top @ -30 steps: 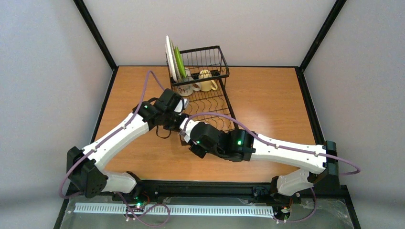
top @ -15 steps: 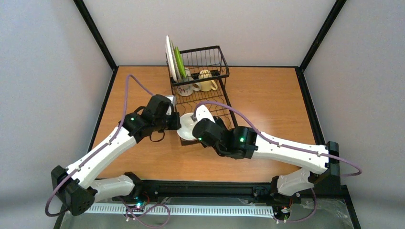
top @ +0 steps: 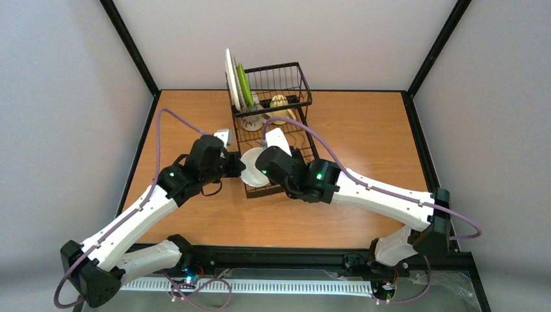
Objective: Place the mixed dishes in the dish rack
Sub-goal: Pass from the left arm to the right
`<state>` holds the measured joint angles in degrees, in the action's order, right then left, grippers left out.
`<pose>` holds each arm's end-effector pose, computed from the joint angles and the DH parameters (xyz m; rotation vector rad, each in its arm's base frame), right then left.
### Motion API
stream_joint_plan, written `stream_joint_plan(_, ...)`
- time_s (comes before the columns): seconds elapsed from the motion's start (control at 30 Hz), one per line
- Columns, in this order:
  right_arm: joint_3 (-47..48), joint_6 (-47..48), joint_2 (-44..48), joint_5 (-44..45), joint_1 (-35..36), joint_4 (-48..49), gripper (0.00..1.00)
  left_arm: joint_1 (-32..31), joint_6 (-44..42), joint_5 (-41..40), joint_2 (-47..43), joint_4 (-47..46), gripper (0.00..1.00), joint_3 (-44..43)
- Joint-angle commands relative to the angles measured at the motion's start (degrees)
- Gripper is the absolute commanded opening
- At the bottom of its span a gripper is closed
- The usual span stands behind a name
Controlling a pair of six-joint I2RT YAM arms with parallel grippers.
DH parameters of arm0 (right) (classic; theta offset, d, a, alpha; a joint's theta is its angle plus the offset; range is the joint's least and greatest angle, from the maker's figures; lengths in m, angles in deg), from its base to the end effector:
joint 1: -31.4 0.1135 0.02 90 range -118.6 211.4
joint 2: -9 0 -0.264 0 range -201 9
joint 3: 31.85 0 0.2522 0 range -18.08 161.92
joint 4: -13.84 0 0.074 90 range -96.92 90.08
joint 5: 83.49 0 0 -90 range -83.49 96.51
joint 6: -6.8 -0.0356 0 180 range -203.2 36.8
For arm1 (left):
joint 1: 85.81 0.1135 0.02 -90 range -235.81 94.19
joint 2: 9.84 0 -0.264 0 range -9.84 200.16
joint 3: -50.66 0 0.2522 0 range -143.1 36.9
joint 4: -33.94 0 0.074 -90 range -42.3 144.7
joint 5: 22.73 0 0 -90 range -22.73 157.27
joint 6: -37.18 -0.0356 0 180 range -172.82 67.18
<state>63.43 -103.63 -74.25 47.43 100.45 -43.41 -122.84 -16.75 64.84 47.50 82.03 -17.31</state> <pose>0.1314 0.2781 0.3566 -0.5738 2.0589 0.0528 0.1705 -0.1267 0.3156 -0.0048 2.3038 -0.6379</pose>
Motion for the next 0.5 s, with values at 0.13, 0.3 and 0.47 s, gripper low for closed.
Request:
stream_joint_plan(0.13,2.8,-0.7,-4.7,-3.8,-3.2,1.7,0.81,-0.2,1.5,-2.0,-7.0,-12.2,0.00,3.3)
stream_joint_plan(0.3,2.9,-1.5,-6.7,-5.0,-4.6,1.8,0.66,-0.2,2.4,-4.2,-10.6,-16.3,0.00,6.0)
stream_joint_plan(0.47,2.7,-2.8,-7.5,-7.3,-6.5,2.3,0.31,-0.2,3.3,-6.2,-13.8,-20.9,0.00,8.7)
